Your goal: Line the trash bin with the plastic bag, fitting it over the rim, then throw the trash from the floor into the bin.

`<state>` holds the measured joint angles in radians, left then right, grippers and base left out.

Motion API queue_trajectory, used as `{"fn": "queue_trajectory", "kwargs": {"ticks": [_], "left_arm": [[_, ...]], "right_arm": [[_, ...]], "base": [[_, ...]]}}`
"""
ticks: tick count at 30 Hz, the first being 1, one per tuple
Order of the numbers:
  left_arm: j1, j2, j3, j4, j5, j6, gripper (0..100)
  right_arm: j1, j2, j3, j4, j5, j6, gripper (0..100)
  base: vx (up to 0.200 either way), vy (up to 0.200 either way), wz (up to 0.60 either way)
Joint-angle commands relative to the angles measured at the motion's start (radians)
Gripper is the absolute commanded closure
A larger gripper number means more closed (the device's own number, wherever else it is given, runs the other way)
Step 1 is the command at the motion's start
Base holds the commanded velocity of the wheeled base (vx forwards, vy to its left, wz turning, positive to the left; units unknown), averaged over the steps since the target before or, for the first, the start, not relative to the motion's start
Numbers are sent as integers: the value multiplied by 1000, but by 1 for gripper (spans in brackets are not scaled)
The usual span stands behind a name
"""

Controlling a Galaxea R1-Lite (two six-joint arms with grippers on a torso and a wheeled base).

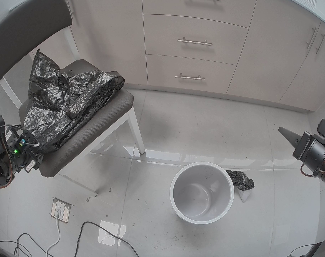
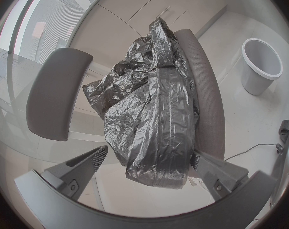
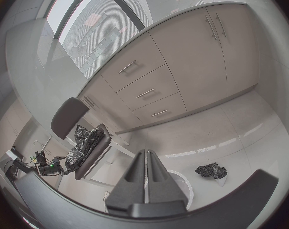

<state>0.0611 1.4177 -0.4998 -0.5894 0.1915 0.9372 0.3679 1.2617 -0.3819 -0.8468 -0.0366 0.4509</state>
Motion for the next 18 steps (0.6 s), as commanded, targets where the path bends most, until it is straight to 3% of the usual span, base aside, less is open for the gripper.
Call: {"fn": "queue_trajectory", "kwargs": {"ticks": [1, 11, 18], "left_arm": [[11, 10, -11, 0, 2, 0, 0], [33, 69, -42, -40, 3, -9, 0], [34, 152, -31, -245, 2, -9, 0]], "right_arm": [[-3, -2, -2, 0, 0, 0, 100], [-6, -1, -5, -5, 0, 0, 100], [-6, 1, -5, -5, 1, 0, 100]], "base": [[0, 0, 0], [0, 0, 0], [0, 0, 0]]}}
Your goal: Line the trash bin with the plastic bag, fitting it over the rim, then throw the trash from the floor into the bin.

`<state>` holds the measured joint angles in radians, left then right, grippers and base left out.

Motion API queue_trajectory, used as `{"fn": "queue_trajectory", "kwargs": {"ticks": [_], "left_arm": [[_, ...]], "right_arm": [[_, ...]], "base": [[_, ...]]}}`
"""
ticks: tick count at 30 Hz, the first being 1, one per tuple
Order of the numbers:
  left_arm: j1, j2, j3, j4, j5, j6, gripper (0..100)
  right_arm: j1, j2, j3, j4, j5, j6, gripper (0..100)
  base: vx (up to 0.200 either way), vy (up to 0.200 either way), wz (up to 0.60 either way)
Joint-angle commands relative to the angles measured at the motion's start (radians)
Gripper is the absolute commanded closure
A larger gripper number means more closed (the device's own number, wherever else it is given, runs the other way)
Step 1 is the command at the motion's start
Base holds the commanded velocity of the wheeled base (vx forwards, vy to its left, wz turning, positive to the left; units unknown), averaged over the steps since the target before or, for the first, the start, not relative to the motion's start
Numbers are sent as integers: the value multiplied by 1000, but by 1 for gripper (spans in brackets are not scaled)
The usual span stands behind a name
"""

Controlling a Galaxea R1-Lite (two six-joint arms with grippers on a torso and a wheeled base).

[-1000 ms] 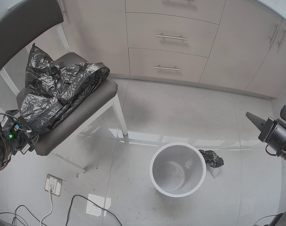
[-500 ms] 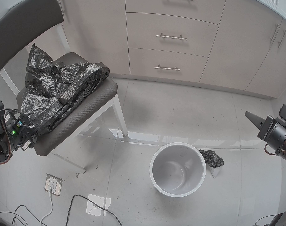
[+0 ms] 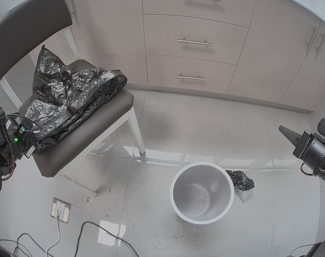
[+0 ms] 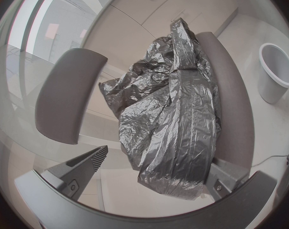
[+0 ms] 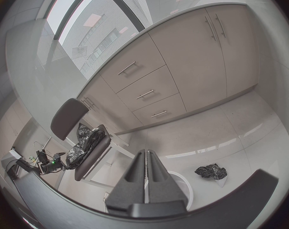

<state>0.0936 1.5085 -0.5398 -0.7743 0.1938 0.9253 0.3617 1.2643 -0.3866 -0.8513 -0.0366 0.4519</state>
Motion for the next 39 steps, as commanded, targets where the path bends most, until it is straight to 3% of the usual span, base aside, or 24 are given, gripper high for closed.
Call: {"fn": "queue_trajectory", "kwargs": {"ticks": [1, 3, 4, 14, 16, 19, 22, 23, 24, 26, 27, 28, 30, 32, 33, 34, 36, 39], "left_arm": [[3, 67, 9, -68, -1, 3, 0], [5, 73, 7, -74, -2, 3, 0], [5, 71, 7, -74, -2, 3, 100], [48, 76, 15, -71, -13, -13, 100], [58, 78, 17, -69, -19, -51, 100], [58, 90, 4, -69, -85, -194, 100], [43, 94, -8, -71, -201, -445, 100], [40, 94, -8, -71, -209, -473, 100], [11, 84, -11, -71, -252, -652, 100], [-25, 59, -35, -69, -278, -899, 100], [-52, 25, -77, -51, -277, -1089, 100], [-61, 19, -91, -45, -275, -1143, 100], [-91, -13, -163, 33, -274, -1363, 100], [-100, -59, -201, 121, -281, -1461, 100], [-100, -59, -201, 121, -281, -1461, 100], [-132, -136, -252, 293, -313, -1571, 100], [-155, -185, -279, 405, -392, -1631, 100], [-169, -255, -269, 478, -585, -1663, 100]], "right_arm": [[0, -2, 0, 0, 0, 1, 100], [0, -2, 0, 0, 0, 1, 100], [0, -2, 0, 0, 1, 1, 100], [0, 0, 6, 0, 1, -1, 100], [0, 1, 6, 0, 1, -1, 100], [0, 9, 8, 1, 1, -2, 100], [8, 33, 14, 0, 1, -2, 100], [10, 35, 14, 0, 1, -2, 100], [11, 43, 14, 1, 1, -4, 100], [19, 44, 15, 3, 1, -10, 100], [31, 44, 18, 3, 1, -13, 100], [36, 44, 18, 3, 1, -13, 100], [59, 55, 6, 11, 1, -16, 100], [79, 86, -14, 11, -8, -29, 100], [79, 86, -14, 11, -8, -29, 100], [102, 149, -75, 17, -37, -93, 100], [111, 199, -133, 32, -78, -150, 100], [163, 254, -247, 109, -137, -197, 100]], "base": [[0, 0, 0], [0, 0, 0], [0, 0, 0], [0, 0, 0], [0, 0, 0], [0, 0, 0], [0, 0, 0], [0, 0, 0], [0, 0, 0], [0, 0, 0], [0, 0, 0], [0, 0, 0], [0, 0, 0], [0, 0, 0], [0, 0, 0], [0, 0, 0], [0, 0, 0], [0, 0, 0]]}}
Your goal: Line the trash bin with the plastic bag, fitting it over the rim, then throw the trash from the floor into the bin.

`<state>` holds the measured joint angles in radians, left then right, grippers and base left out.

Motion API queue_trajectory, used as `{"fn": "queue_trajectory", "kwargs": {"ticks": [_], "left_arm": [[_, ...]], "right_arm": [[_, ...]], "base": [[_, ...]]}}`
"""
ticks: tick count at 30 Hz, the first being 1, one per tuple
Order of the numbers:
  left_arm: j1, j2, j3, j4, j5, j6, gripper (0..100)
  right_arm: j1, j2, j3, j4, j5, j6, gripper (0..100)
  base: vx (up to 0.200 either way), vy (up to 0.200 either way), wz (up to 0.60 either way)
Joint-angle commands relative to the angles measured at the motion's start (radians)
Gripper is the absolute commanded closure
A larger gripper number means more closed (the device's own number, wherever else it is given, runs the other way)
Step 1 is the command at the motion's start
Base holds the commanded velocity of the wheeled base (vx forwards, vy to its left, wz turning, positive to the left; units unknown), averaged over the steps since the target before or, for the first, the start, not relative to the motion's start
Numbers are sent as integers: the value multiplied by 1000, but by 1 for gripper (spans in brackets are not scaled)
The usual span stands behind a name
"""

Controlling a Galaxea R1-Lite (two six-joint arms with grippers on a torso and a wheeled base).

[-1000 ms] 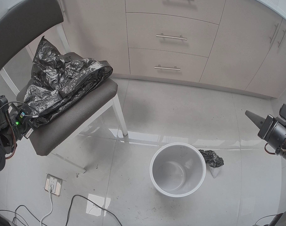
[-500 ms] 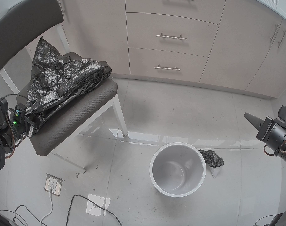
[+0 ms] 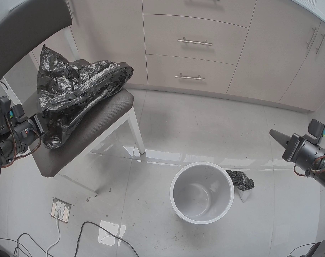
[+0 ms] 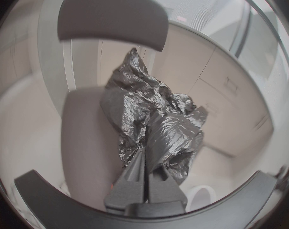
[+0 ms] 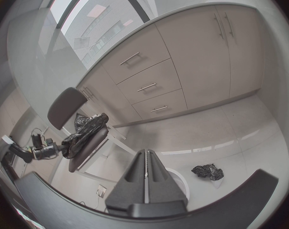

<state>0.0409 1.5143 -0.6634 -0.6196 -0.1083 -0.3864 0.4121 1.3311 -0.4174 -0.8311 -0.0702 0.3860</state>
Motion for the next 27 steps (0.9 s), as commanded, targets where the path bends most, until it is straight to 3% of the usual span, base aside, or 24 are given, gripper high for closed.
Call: {"fn": "queue_trajectory", "kwargs": {"ticks": [1, 4, 10, 15, 16, 27], "left_arm": [[-116, -275, -134, 325, -340, -353, 100], [-114, -299, -81, 314, -450, -341, 100], [-116, -263, -36, 302, -468, -233, 100], [-139, -264, -1, 301, -485, -220, 100], [-147, -270, 5, 301, -493, -220, 100], [-196, -328, 53, 299, -550, -195, 100]], "right_arm": [[131, 197, -247, 124, -109, -133, 100], [183, 223, -340, 227, -111, -134, 100], [258, 324, -518, 331, -106, -145, 100], [323, 408, -612, 391, -108, -160, 100], [333, 421, -621, 392, -108, -159, 0], [341, 520, -718, 395, -89, -171, 0]], "base": [[0, 0, 0], [0, 0, 0], [0, 0, 0], [0, 0, 0], [0, 0, 0], [0, 0, 0]]}}
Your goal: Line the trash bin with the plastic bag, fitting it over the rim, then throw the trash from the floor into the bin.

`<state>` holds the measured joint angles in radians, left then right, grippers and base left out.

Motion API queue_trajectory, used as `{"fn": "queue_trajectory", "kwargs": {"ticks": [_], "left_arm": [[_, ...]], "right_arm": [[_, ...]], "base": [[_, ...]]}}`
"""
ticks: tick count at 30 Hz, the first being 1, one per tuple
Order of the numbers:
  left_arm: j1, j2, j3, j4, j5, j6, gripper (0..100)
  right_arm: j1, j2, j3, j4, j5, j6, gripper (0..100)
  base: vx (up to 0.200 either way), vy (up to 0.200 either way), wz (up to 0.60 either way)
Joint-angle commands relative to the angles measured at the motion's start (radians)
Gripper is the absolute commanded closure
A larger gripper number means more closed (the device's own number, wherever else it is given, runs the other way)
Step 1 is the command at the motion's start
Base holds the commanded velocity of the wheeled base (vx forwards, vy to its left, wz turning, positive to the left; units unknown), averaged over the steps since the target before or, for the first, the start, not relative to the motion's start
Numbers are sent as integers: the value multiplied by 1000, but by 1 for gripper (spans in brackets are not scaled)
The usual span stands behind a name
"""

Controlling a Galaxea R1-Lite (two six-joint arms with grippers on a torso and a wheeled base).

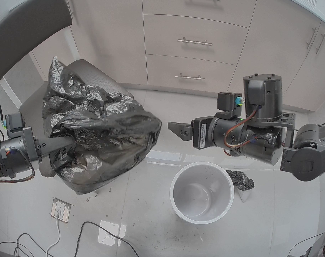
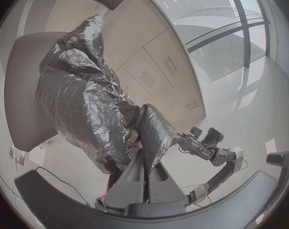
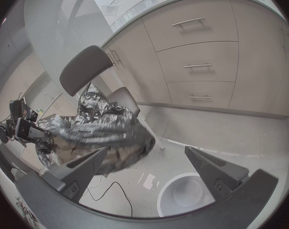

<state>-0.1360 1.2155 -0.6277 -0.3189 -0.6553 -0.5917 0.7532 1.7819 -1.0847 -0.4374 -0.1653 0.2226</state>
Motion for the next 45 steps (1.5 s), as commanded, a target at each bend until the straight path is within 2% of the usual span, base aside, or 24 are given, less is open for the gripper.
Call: {"fn": "queue_trajectory", "kwargs": {"ticks": [1, 7, 11, 15, 19, 23, 32, 45], "left_arm": [[-21, -30, 17, -2, -3, 10, 100], [-21, -28, 16, -2, -3, 7, 100], [-19, -30, 9, -2, -1, 4, 100], [-14, -33, 6, -2, -1, -2, 100], [-14, -33, 6, -2, -1, -2, 100], [-14, -33, 6, -2, -1, -3, 100], [-14, -34, 3, -2, 0, -3, 100], [-13, -34, 3, -2, 0, -3, 100]], "right_arm": [[0, 79, -58, 2, 6, -14, 0], [12, 134, -80, 3, 6, -25, 0], [52, 131, -31, 2, 6, -23, 0], [121, 132, 97, -10, 6, -23, 0], [149, 162, 141, -14, 1, -15, 0], [149, 214, 124, -35, -3, -12, 0], [140, 442, 14, -210, -45, -14, 0], [127, 553, -135, -225, -92, -17, 0]], "base": [[0, 0, 0], [0, 0, 0], [0, 0, 0], [0, 0, 0], [0, 0, 0], [0, 0, 0], [0, 0, 0], [0, 0, 0]]}}
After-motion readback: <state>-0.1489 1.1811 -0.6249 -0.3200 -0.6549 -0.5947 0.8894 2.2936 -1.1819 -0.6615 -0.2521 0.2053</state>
